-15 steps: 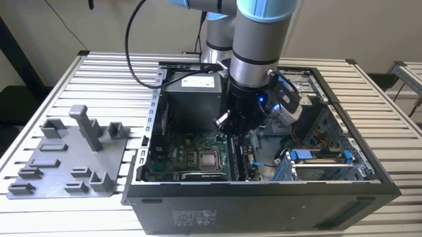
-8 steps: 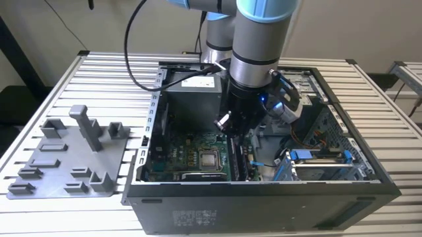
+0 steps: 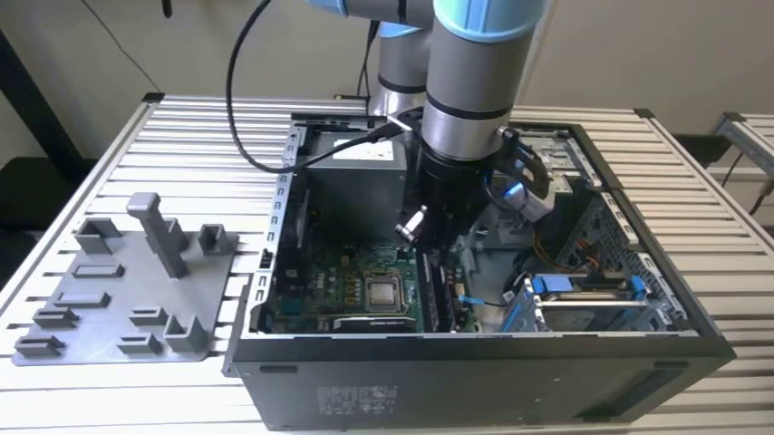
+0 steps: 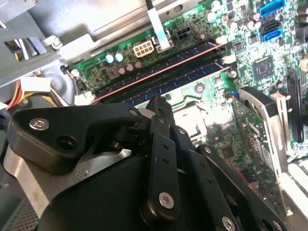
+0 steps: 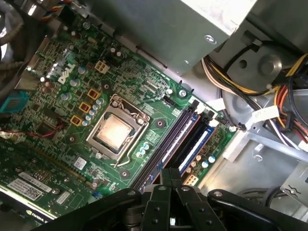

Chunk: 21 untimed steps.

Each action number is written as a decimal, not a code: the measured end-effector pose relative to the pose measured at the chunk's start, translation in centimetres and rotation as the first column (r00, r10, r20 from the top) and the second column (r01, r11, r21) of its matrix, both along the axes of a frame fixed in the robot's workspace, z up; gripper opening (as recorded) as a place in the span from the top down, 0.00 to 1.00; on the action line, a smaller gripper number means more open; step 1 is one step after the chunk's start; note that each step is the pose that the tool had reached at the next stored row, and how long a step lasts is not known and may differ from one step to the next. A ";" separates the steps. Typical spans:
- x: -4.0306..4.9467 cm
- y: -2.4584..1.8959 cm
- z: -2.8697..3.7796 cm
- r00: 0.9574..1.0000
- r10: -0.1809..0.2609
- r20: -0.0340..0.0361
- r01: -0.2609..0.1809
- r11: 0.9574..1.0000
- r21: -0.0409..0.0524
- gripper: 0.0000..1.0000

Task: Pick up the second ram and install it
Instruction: 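Press down the second ram until it locks into place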

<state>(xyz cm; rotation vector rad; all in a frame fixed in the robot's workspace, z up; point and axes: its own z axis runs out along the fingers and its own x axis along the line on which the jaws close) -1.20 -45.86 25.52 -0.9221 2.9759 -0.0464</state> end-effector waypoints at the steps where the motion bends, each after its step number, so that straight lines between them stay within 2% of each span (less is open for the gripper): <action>1: 0.00 0.00 0.00 1.000 0.012 0.000 -0.012 1.000 0.000 0.89; 5: -0.01 0.00 0.00 0.998 0.062 0.000 -0.062 0.998 0.000 0.89; 10: -0.02 0.00 -0.04 0.992 0.128 0.000 -0.128 0.992 0.000 0.89; 16: -0.05 0.00 -0.12 0.978 0.208 -0.001 -0.208 0.978 0.000 0.89; 19: -0.07 -0.01 -0.16 0.971 0.240 -0.002 -0.240 0.971 0.004 0.89; 21: -0.06 0.00 -0.19 0.966 0.258 -0.002 -0.258 0.966 0.010 0.89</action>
